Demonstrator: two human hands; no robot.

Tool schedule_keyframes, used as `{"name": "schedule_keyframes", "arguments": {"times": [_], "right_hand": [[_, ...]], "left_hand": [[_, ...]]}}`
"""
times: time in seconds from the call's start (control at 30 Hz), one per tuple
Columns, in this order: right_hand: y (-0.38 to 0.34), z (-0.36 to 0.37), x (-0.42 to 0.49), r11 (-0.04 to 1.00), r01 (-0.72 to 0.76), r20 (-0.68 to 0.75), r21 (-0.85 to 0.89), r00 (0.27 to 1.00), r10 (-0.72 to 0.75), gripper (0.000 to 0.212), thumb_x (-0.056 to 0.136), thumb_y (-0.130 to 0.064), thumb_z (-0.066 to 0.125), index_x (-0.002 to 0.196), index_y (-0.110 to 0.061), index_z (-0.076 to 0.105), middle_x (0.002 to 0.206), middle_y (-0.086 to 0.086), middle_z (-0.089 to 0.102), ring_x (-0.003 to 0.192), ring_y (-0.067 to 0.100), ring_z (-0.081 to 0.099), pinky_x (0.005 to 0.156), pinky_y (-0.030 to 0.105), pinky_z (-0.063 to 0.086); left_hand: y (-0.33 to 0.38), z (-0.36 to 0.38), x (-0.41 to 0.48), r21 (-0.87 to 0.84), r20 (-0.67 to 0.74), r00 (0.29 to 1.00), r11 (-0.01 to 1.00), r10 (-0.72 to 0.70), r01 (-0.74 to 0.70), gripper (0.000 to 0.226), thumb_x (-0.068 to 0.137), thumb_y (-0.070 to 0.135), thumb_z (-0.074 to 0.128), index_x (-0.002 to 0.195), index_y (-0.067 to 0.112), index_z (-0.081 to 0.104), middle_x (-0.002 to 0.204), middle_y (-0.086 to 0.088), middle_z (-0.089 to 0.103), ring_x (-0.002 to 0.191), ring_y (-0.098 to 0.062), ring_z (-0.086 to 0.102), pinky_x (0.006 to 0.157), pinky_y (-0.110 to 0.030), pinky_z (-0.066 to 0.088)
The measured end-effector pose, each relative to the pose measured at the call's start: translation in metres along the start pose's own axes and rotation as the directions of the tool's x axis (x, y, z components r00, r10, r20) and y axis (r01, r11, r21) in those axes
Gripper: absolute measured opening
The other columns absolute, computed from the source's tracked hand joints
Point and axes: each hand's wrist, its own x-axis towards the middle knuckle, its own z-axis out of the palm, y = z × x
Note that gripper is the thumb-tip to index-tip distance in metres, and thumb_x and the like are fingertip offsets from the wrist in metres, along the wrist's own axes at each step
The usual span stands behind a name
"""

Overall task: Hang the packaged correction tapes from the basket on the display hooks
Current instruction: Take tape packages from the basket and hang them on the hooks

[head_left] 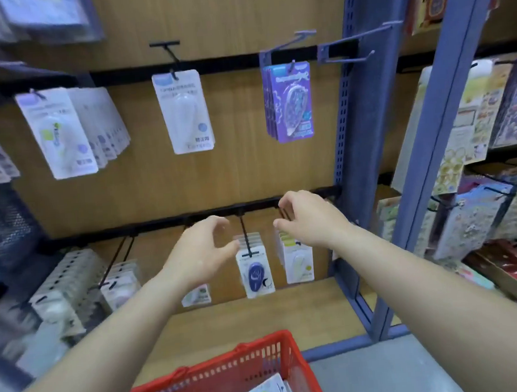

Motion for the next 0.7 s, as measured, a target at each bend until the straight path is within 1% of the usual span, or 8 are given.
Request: {"name": "schedule_keyframes", "arguments": {"times": [0.13, 0.27, 0.37, 0.43, 0.5, 0.6, 0.67, 0.7], "right_hand": [[-0.009, 0.091, -0.033, 0.999, 0.009, 0.181, -0.04, 0.983, -0.002, 0.049, 0.096, -0.045, 0.061, 0.136, -0.018, 0.053, 0.133, 0.005, 0.057, 0.118, 0.027, 0.059, 0.094, 0.042, 0.051], [-0.015, 0.199, -0.076, 0.999, 0.008, 0.41, -0.047, 0.912, 0.012, 0.051, 0.092, -0.047, 0.067, 0.13, -0.013, 0.057, 0.132, 0.012, 0.059, 0.122, 0.033, 0.058, 0.097, 0.042, 0.049], [-0.015, 0.281, -0.109, 0.999, -0.002, 0.568, -0.035, 0.823, 0.022, 0.051, 0.089, -0.046, 0.068, 0.127, -0.012, 0.059, 0.129, 0.016, 0.061, 0.121, 0.035, 0.059, 0.097, 0.042, 0.05], [-0.013, 0.331, -0.129, 1.0, -0.017, 0.66, -0.026, 0.751, 0.03, 0.057, 0.09, -0.046, 0.068, 0.134, -0.012, 0.055, 0.134, 0.017, 0.057, 0.123, 0.035, 0.057, 0.1, 0.042, 0.049], [-0.011, 0.374, -0.147, 0.999, -0.036, 0.744, -0.006, 0.668, 0.029, 0.062, 0.091, -0.044, 0.069, 0.139, -0.01, 0.051, 0.137, 0.017, 0.055, 0.123, 0.034, 0.056, 0.099, 0.041, 0.048], [-0.013, 0.425, -0.167, 0.994, -0.087, 0.833, 0.059, 0.553, -0.001, 0.065, 0.093, -0.041, 0.069, 0.144, -0.008, 0.047, 0.141, 0.015, 0.053, 0.123, 0.032, 0.056, 0.099, 0.038, 0.047], [-0.019, 0.453, -0.177, 0.989, -0.11, 0.869, 0.101, 0.493, -0.034, 0.068, 0.092, -0.041, 0.071, 0.146, -0.008, 0.045, 0.141, 0.012, 0.054, 0.124, 0.029, 0.055, 0.099, 0.035, 0.045], [-0.023, 0.465, -0.18, 0.986, -0.119, 0.884, 0.113, 0.465, -0.046, 0.069, 0.09, -0.043, 0.073, 0.144, -0.01, 0.047, 0.136, 0.01, 0.057, 0.121, 0.028, 0.057, 0.097, 0.035, 0.046]], "left_hand": [[-0.092, 0.048, -0.084, 0.1, 0.189, 0.972, 0.987, -0.141, 0.123, 0.055, 0.091, 0.045, 0.07, 0.139, 0.021, 0.057, 0.137, 0.003, 0.062, 0.121, -0.014, 0.06, 0.1, -0.029, 0.047], [-0.177, 0.104, -0.175, 0.143, 0.341, 0.88, 0.944, -0.33, 0.298, 0.054, 0.089, 0.033, 0.073, 0.137, 0.014, 0.058, 0.135, -0.006, 0.065, 0.122, -0.022, 0.061, 0.096, -0.026, 0.042], [-0.23, 0.142, -0.239, 0.181, 0.418, 0.788, 0.891, -0.453, 0.416, 0.053, 0.089, 0.028, 0.072, 0.136, 0.013, 0.055, 0.128, -0.008, 0.067, 0.117, -0.025, 0.063, 0.084, -0.024, 0.039], [-0.259, 0.164, -0.269, 0.227, 0.453, 0.727, 0.855, -0.516, 0.466, 0.053, 0.088, 0.034, 0.071, 0.135, 0.015, 0.056, 0.129, -0.01, 0.067, 0.118, -0.028, 0.062, 0.09, -0.028, 0.043], [-0.281, 0.182, -0.287, 0.239, 0.457, 0.691, 0.826, -0.56, 0.511, 0.048, 0.088, 0.037, 0.068, 0.13, 0.016, 0.058, 0.126, -0.011, 0.068, 0.117, -0.03, 0.063, 0.092, -0.032, 0.046], [-0.292, 0.198, -0.295, 0.216, 0.448, 0.697, 0.824, -0.561, 0.524, 0.052, 0.082, 0.041, 0.062, 0.129, 0.018, 0.06, 0.124, -0.009, 0.068, 0.115, -0.028, 0.064, 0.096, -0.033, 0.05], [-0.293, 0.204, -0.295, 0.191, 0.453, 0.704, 0.831, -0.547, 0.523, 0.051, 0.083, 0.032, 0.065, 0.132, 0.016, 0.06, 0.126, -0.008, 0.067, 0.118, -0.025, 0.062, 0.1, -0.03, 0.047], [-0.295, 0.208, -0.296, 0.184, 0.455, 0.706, 0.833, -0.543, 0.522, 0.05, 0.086, 0.026, 0.067, 0.133, 0.014, 0.059, 0.128, -0.008, 0.065, 0.12, -0.025, 0.061, 0.101, -0.028, 0.044]]}}
